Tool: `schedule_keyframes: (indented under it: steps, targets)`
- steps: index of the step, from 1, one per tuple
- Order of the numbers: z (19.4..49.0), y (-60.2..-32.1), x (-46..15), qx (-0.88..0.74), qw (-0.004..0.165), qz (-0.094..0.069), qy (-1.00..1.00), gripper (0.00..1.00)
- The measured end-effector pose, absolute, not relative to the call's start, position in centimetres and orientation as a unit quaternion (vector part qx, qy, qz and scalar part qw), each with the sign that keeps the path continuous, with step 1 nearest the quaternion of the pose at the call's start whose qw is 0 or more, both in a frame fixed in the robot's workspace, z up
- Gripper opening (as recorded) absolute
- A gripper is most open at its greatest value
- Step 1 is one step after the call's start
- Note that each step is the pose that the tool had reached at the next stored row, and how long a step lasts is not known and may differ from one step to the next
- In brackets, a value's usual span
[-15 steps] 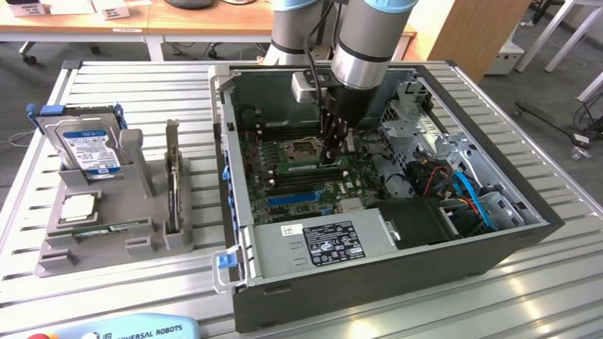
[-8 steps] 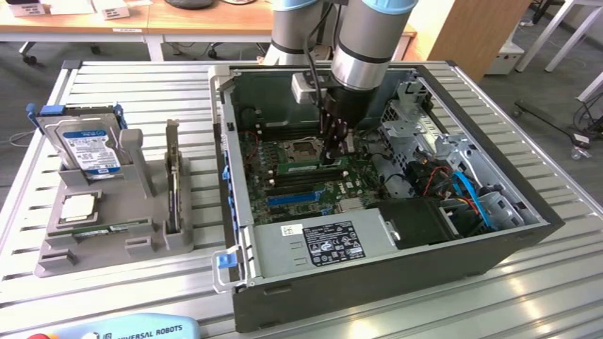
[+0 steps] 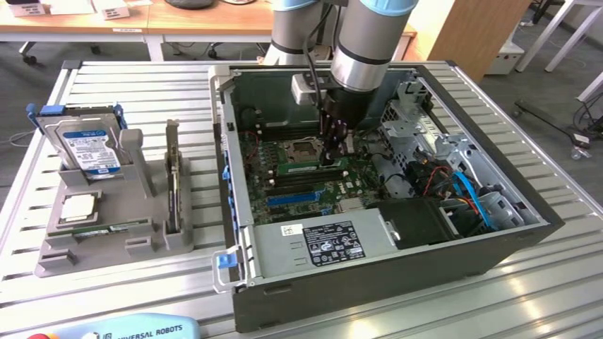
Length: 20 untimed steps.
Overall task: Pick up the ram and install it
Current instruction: 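Insert the ram into the slot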
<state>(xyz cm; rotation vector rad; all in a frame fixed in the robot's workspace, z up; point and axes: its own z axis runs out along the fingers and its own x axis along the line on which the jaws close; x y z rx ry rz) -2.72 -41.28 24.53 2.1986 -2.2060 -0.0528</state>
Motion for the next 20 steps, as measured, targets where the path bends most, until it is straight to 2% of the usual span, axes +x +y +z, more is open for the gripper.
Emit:
schedule_keyframes:
  steps: [20]
  targets:
    - [24.37, -41.24, -2.72, 0.706, 0.013, -0.017, -0.708, 0.12]
